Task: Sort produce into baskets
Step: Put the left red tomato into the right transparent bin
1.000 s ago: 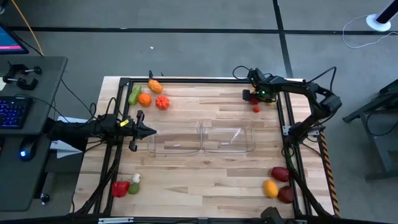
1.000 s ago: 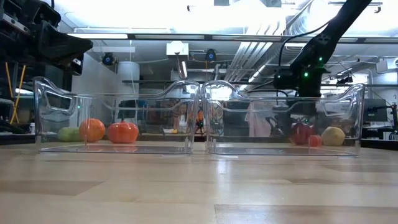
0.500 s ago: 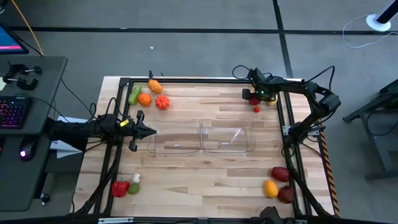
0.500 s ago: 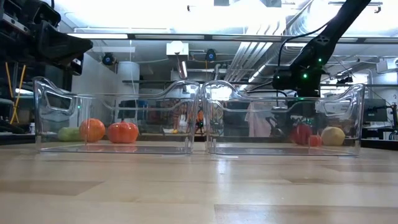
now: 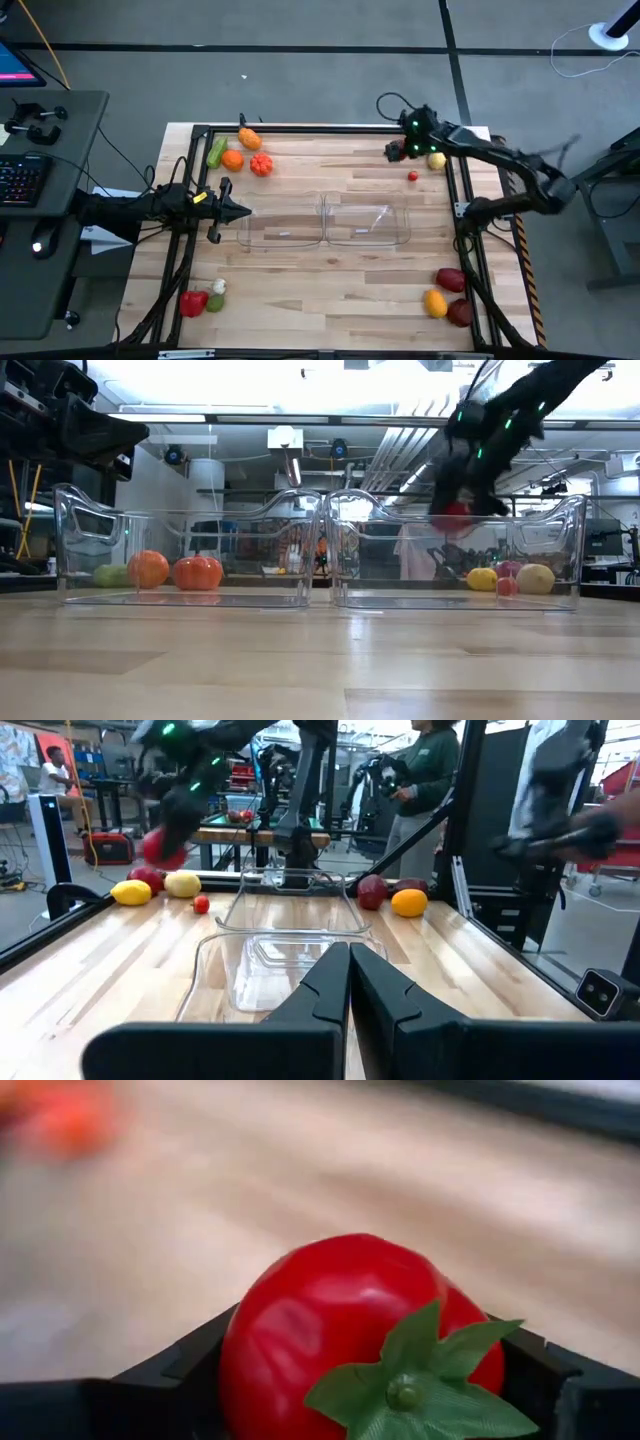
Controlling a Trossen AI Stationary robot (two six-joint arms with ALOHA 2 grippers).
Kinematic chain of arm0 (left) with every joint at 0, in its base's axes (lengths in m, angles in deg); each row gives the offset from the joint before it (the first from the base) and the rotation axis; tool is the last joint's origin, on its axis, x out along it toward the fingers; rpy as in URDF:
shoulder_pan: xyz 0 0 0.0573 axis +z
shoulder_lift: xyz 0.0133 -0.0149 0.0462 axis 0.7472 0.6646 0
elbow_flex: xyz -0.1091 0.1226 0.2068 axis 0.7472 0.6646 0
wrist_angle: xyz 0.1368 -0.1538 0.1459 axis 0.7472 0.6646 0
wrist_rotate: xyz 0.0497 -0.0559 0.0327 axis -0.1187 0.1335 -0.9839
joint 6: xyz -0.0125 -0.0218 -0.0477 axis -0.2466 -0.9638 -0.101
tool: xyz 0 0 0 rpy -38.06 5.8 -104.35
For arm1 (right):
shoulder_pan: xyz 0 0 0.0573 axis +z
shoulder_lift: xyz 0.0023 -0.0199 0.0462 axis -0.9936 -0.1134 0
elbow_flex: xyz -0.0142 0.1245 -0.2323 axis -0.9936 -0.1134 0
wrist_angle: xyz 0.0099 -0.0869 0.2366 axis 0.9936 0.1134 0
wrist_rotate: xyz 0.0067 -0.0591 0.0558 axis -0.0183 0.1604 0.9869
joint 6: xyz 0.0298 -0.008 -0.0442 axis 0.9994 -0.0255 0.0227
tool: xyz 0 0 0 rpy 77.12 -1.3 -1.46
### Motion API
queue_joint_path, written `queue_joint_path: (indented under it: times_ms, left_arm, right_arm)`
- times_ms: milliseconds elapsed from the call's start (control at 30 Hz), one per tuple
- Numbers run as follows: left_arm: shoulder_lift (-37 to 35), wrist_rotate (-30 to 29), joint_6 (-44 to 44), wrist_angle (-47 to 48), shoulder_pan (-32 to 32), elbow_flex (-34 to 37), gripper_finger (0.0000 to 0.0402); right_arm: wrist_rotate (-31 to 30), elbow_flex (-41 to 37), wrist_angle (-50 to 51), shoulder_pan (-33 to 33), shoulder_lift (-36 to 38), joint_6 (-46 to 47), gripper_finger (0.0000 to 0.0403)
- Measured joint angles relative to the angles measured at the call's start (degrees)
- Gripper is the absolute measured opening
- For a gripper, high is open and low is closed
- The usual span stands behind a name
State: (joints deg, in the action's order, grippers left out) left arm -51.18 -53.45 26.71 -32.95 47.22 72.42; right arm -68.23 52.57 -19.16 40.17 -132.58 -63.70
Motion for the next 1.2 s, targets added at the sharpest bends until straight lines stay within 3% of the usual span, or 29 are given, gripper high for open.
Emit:
queue_joint_path:
  times_ms: [133,200,367,500,733,900,1133,1200]
  left_arm:
    - [0.0,0.0,0.0,0.0,0.0,0.0,0.0000]
    - [0.0,0.0,0.0,0.0,0.0,0.0,0.0000]
    - [0.0,0.0,0.0,0.0,0.0,0.0,0.0000]
    - [0.0,0.0,0.0,0.0,0.0,0.0,0.0000]
    - [0.0,0.0,0.0,0.0,0.0,0.0,0.0000]
    - [0.0,0.0,0.0,0.0,0.0,0.0,0.0000]
    - [0.0,0.0,0.0,0.0,0.0,0.0,0.0000]
    - [0.0,0.0,0.0,0.0,0.0,0.0,0.0000]
  right_arm:
    - [16.7,0.0,1.8,9.3,7.3,3.9,0.0288]
    - [19.6,0.0,2.2,15.6,9.3,7.7,0.0293]
    - [13.4,0.0,2.2,30.4,10.1,11.9,0.0298]
    - [8.7,0.0,1.4,36.1,10.0,11.9,0.0300]
    - [0.0,0.0,0.0,39.3,9.8,8.4,0.0301]
    - [-0.3,0.0,0.1,39.4,9.8,6.4,0.0305]
    - [-3.7,0.0,0.2,40.2,8.9,2.8,0.0386]
    - [-5.0,0.0,0.6,40.4,8.9,1.9,0.0391]
